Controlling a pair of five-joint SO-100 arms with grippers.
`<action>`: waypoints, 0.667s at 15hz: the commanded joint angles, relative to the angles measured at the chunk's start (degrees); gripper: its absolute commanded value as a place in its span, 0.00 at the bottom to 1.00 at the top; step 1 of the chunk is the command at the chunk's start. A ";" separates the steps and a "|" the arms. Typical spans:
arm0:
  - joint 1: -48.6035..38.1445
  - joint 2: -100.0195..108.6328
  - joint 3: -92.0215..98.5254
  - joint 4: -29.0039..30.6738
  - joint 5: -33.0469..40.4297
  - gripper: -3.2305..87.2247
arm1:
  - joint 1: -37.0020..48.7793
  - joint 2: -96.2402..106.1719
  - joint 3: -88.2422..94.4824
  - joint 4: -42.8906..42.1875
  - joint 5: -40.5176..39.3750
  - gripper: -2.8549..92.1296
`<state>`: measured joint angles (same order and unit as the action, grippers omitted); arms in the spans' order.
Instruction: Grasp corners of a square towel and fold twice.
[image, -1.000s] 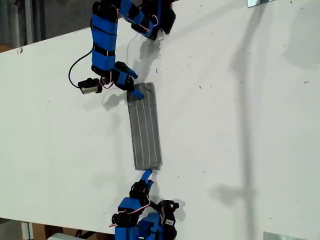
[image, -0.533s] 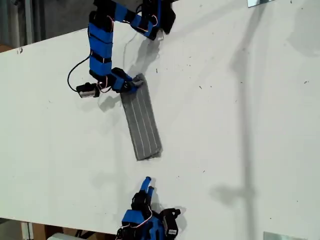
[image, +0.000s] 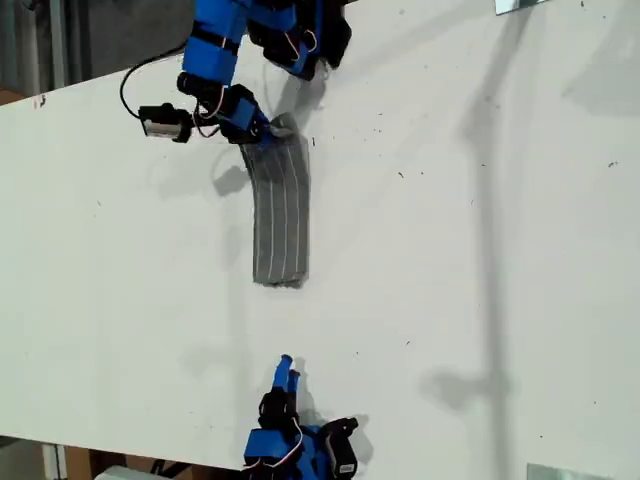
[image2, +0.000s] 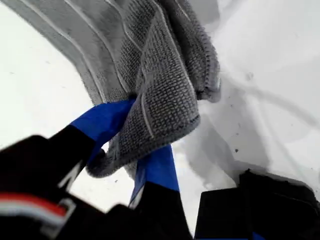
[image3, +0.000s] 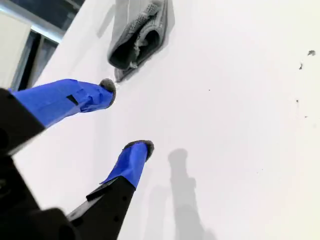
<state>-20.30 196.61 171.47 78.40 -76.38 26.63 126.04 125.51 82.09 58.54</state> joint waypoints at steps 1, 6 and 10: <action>-3.52 0.79 0.35 -0.35 3.52 0.24 | -3.78 -1.23 -16.52 1.32 -2.11 0.03; -16.52 1.76 2.99 -2.64 12.74 0.23 | -7.56 -40.69 -59.68 0.70 -12.57 0.03; -20.04 1.76 3.52 -2.72 13.54 0.23 | -7.91 -59.06 -75.41 -7.03 -19.25 0.03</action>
<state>-39.55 197.93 175.43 76.29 -63.19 19.69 67.15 55.11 78.49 41.84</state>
